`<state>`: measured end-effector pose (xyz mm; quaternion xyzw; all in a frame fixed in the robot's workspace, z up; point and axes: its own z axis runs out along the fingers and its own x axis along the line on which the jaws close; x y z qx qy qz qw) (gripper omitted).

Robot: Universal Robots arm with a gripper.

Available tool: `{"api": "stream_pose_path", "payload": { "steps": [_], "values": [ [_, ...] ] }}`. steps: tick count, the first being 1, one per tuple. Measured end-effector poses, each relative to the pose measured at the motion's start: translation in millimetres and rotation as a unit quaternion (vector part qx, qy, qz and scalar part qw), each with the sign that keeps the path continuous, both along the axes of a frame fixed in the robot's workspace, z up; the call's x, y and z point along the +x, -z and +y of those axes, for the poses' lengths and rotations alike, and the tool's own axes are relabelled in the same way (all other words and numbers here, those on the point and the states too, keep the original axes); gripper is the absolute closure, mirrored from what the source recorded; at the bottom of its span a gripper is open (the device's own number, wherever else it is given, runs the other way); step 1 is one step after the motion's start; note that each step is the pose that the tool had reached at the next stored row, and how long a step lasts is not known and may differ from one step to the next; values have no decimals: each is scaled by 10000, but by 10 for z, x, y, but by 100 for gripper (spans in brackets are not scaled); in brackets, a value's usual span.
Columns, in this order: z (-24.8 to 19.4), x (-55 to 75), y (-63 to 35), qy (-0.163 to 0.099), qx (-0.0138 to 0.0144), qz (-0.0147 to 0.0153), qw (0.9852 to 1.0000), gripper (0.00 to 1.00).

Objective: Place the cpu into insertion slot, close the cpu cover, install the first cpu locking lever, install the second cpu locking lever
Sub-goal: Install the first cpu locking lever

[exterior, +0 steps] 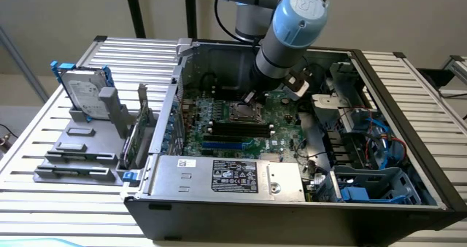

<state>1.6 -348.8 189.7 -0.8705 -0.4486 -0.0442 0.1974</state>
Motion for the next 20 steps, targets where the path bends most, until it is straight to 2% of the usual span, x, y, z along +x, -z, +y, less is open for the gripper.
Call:
{"api": "stream_pose_path", "payload": {
  "steps": [5, 15, 17, 20],
  "values": [
    [-21, 0, -1, 0, 3, 7, 10000, 89],
    [-23, -1, 9, -1, 26, 6, 10000, 89],
    [-23, -3, 10, -1, 38, 6, 10000, 89],
    [-23, -5, 12, -5, 71, 6, 10000, 89]
  ]
}}
